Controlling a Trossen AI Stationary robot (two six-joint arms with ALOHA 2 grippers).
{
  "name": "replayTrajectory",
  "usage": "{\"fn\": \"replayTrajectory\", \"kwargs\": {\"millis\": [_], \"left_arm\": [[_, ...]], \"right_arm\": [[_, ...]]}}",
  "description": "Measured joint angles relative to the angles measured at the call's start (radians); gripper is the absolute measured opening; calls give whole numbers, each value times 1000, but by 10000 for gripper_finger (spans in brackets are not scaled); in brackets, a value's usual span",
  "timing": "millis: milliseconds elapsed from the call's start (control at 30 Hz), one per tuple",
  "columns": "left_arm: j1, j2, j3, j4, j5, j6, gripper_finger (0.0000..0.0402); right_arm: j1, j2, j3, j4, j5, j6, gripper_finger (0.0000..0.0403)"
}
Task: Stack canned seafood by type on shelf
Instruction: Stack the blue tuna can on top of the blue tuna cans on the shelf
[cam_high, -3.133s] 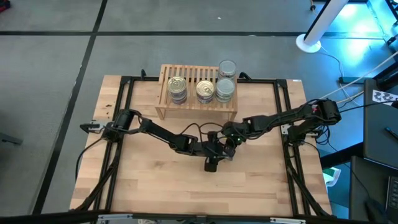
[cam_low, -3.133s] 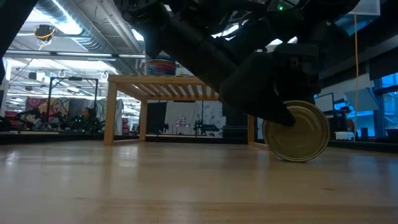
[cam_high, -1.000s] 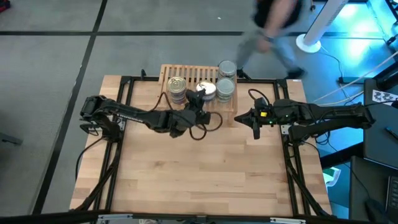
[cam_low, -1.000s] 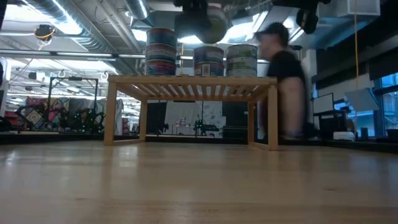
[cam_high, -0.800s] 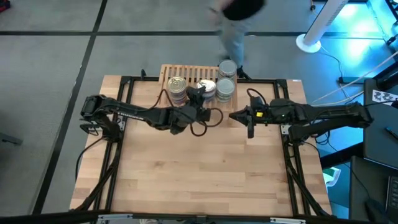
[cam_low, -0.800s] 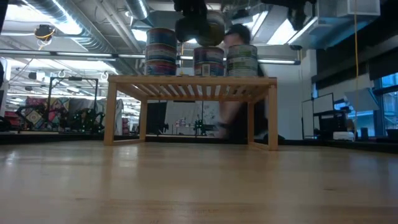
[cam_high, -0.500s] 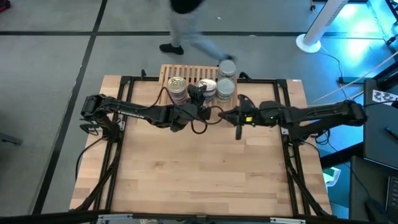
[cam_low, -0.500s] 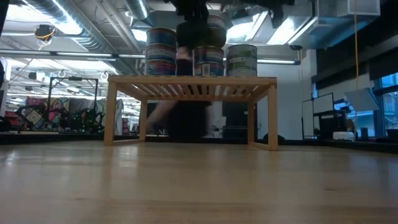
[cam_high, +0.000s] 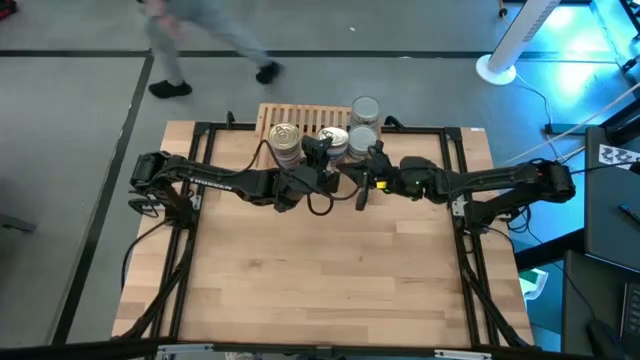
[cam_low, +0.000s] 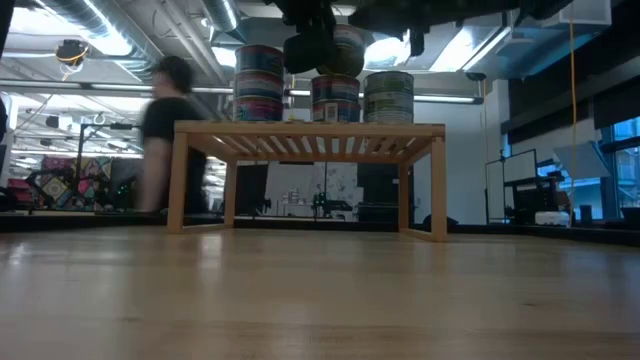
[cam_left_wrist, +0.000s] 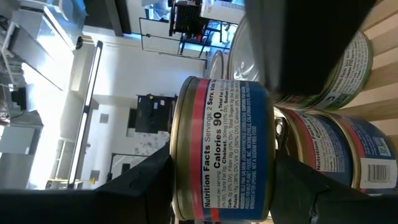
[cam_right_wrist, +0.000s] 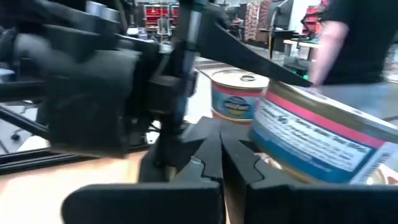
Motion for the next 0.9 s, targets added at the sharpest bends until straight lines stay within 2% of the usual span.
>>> {"fn": "replayTrajectory", "kwargs": {"millis": [400,633,900], "left_arm": [[0,0,0,0,0,0,200],[-4,0,0,-3,0,-1,200],[-4,0,3,-103,-32,-12,200]], "right_arm": [[-68,7,0,7,-8,0,1],[-69,7,0,7,-9,0,1],[-69,7,0,3,-9,0,1]]}}
